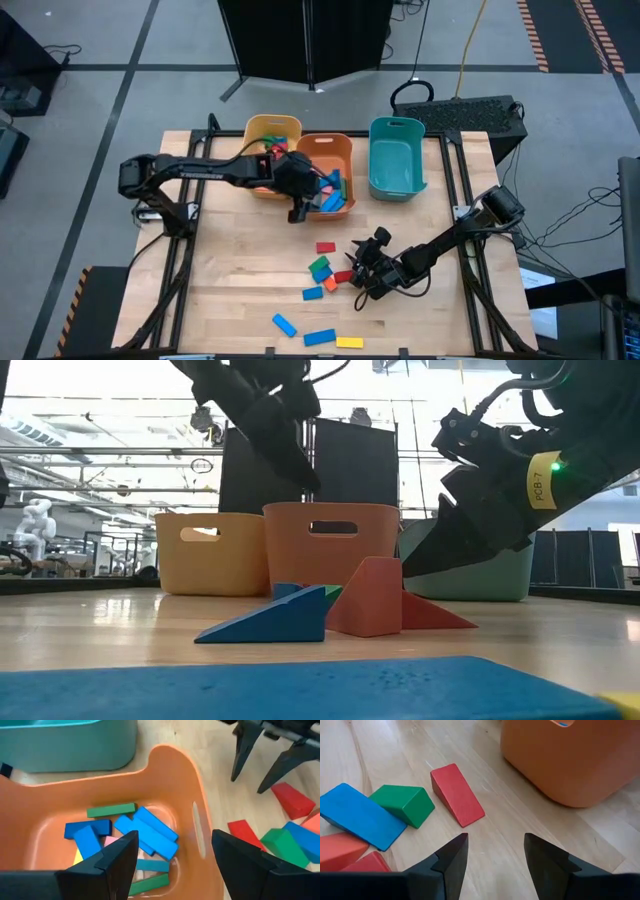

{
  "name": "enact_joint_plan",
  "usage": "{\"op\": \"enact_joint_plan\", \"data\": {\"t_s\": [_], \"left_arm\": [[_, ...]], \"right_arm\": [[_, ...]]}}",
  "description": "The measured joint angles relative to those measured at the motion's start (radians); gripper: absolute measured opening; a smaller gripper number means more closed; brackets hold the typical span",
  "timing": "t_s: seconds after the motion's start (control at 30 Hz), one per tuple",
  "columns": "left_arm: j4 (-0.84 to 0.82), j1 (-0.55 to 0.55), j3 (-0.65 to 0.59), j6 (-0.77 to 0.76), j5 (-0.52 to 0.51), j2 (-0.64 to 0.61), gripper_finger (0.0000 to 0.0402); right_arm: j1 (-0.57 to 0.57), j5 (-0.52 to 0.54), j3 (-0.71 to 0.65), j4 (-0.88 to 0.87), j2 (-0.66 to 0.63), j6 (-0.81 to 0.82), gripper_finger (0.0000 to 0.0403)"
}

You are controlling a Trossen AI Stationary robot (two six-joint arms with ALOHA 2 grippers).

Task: Sort blocks by size
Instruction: Put the blue rectangle block into the orange bin

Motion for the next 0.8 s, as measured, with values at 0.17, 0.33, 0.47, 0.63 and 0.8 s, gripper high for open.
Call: {"op": "enact_joint_plan", "data": {"t_s": [0.17,0.33,0.47,0.63,0.8], "left_arm": [[-0.051,-0.046,0.000,-0.030,-0.005,-0.060,0.0253],[-0.106,-0.155,0.001,-0.061,0.040,-0.109,0.0253],[-0.097,-0.266,-0.005,-0.067,0.058,-0.100,0.0253],[-0.065,-0.351,-0.036,-0.093,-0.026,-0.038,0.0253],[0.000,-0.348,-0.085,-0.087,-0.098,0.021,0.0253]], "right_arm": [[0.000,0.000,0.000,-0.002,0.000,0.000,0.0180],[0.000,0.000,0.000,-0.006,0.000,-0.001,0.0180],[0.000,0.000,0.000,-0.006,0.000,-0.002,0.0180],[0.000,-0.001,0.000,-0.005,0.000,-0.002,0.0180],[0.000,-0.001,0.000,0.000,0.000,-0.001,0.0180]]}}
